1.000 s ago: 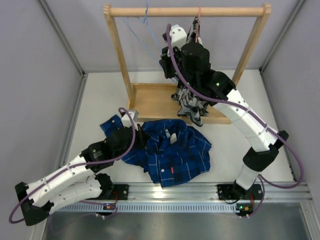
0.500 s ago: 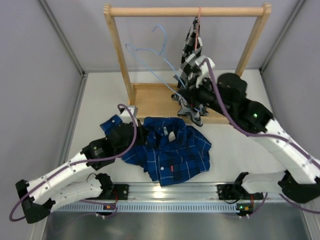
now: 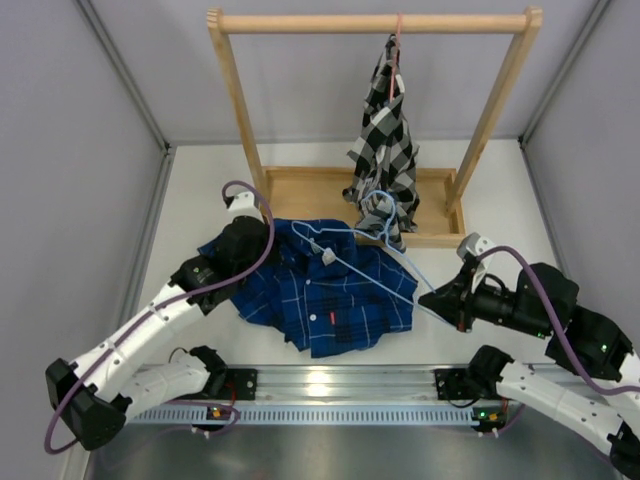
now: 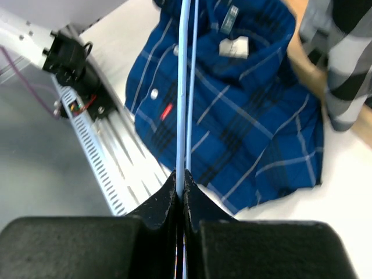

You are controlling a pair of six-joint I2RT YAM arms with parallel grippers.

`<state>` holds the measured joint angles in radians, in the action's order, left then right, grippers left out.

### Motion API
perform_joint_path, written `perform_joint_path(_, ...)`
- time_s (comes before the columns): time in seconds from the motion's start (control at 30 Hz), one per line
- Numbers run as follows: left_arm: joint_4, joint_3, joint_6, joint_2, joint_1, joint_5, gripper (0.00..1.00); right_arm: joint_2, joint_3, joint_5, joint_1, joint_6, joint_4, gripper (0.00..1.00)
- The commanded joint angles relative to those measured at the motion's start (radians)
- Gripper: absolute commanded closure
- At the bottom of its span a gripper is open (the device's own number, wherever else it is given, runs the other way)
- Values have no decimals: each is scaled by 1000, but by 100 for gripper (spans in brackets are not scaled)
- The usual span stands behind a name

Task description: Place the shirt on the hanger

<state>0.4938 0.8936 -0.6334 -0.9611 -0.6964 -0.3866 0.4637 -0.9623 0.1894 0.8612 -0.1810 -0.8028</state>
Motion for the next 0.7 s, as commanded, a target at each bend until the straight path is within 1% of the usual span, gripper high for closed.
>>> perform_joint_path(0.0, -37, 70, 6, 1, 31, 60, 100, -57, 20, 82, 1, -57, -73, 100)
perform_joint_path(0.03, -43, 73, 9, -1, 31, 75, 100, -69, 39, 88, 2, -61, -73, 100)
perform_joint_path(0.07, -53, 74, 17, -1, 31, 136, 100, -79, 48, 94, 1, -75, -70, 100)
perform_joint_path(0.13, -95, 64, 20, 7, 31, 202, 100, -89, 72, 85, 1, -87, -64, 100)
perform_joint_path(0.17, -110, 56, 23, 12, 31, 260, 100, -83, 85, 91, 2, -94, -44, 100)
perform_joint_path(0.2, -132, 45, 24, 16, 31, 279, 100, -76, 94, 93, 1, -94, -35, 100)
perform_joint_path(0.37, -135, 47, 34, 33, 31, 328, 100, -7, 137, 50, 1, -110, 11, 100)
perform_joint_path(0.43, -135, 62, 40, 30, 29, 403, 100, 19, 154, 47, 1, -123, 72, 100)
perform_joint_path(0.47, -136, 74, 56, 25, 29, 454, 100, 39, 160, 54, 1, -132, 97, 100)
perform_joint_path(0.5, -135, 88, 67, 7, 29, 556, 100, 52, 165, 70, 2, -133, 158, 100)
perform_joint_path(0.6, -121, 174, 121, -30, 23, 750, 100, 127, 168, 183, 1, -103, 275, 100)
perform_joint_path(0.63, -107, 203, 139, -36, 18, 837, 100, 147, 152, 229, 1, -85, 293, 100)
perform_joint_path(0.67, -83, 272, 182, -41, 9, 850, 100, 185, 142, 235, 1, -60, 307, 100)
